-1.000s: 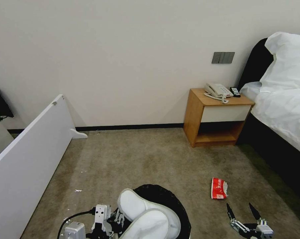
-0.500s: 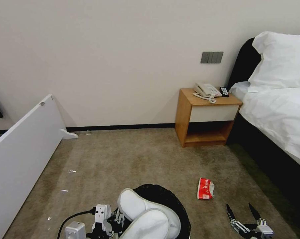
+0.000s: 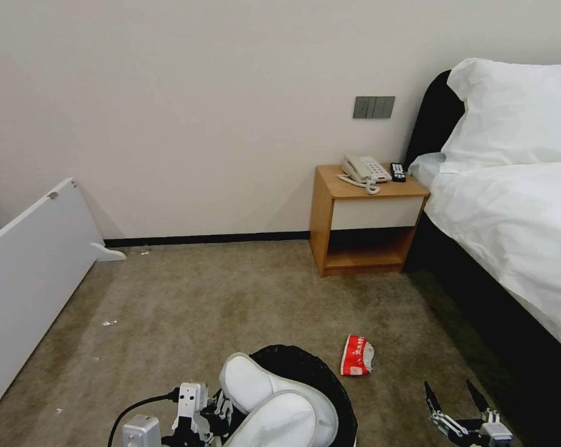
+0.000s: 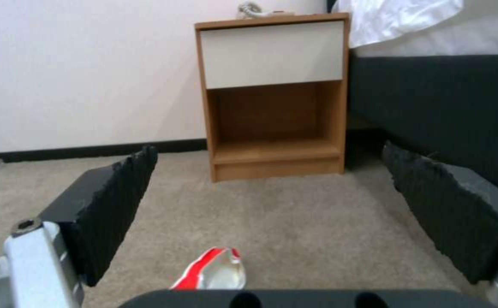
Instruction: Pick up the trash bin, then pick up the garbage from the floor and place it into the trash bin.
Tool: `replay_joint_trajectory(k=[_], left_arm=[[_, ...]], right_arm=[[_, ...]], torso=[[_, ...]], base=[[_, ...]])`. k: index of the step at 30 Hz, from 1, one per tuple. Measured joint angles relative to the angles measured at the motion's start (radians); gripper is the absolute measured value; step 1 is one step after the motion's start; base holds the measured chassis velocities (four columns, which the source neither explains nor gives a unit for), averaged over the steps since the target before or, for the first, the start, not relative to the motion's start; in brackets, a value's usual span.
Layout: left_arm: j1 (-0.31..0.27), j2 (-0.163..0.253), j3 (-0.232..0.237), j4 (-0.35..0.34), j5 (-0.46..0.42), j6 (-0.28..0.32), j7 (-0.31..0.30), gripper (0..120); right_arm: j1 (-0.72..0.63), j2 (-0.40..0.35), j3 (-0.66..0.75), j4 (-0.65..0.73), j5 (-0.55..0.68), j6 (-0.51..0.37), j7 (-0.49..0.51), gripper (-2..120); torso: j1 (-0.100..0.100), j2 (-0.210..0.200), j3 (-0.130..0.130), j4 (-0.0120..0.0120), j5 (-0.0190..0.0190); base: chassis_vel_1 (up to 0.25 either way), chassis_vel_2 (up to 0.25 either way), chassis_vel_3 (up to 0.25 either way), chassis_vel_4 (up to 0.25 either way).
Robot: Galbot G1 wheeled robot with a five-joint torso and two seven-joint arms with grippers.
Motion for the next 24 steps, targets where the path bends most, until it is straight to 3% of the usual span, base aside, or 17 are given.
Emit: replay_joint_trajectory(k=[9,15,24], left_arm=[[0.0,0.0,-0.001,0.0,0.0,-0.001,0.0,4],[-0.001,-0.002,0.0,0.001,0.0,-0.001,0.0,4],[0.002,-0.003,0.0,0.0,0.002,-0.001,0.0,4]], right_arm=[[0.004,0.002,-0.002,-0.007,-0.011,0.011,0.006,100],[0.005,0.003,-0.009,-0.009,-0.068,0.023,0.089,100],[0.002,0.004,-0.01,-0.01,-0.079,0.021,0.098,100]], torso=[[0.0,0.0,0.0,0.0,-0.0003],[0.0,0.0,0.0,-0.0001,-0.0003],[0.0,0.0,0.0,-0.0001,-0.0003]], base=[[-0.023,-0.024,0.015,0.03],[0.0,0.0,0.0,0.0],[0.0,0.0,0.0,0.0]])
